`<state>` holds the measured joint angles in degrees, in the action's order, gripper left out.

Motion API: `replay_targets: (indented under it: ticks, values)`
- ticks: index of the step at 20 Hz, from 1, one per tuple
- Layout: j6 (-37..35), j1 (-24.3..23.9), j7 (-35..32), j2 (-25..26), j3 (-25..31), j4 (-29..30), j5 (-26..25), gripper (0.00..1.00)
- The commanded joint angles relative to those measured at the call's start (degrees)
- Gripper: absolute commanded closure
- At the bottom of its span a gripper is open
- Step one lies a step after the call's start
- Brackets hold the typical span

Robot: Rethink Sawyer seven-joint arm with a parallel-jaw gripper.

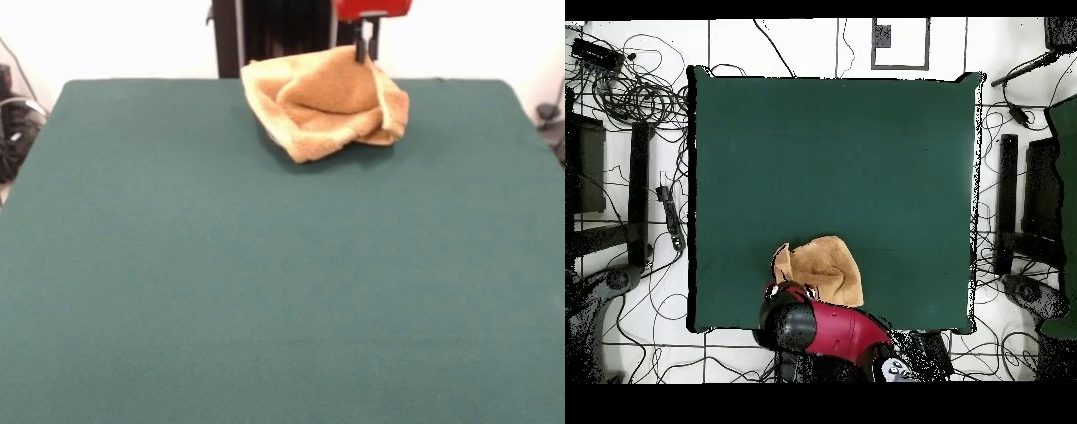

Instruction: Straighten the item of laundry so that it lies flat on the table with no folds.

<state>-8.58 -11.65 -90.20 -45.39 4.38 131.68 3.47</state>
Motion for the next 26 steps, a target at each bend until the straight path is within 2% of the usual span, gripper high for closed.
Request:
replay_targets:
  ticks: [1,9,23,26]
  values:
    - [2.07,1.89,-18.59,-0.97,3.97,6.21,5.61,1.0]
    - [5.41,3.19,-19.59,-0.92,3.97,8.11,7.15,1.0]
    - [2.37,5.32,-19.67,-4.3,2.83,10.37,10.35,1.0]
    - [2.77,5.2,-19.44,-3.75,2.8,10.06,10.3,1.0]
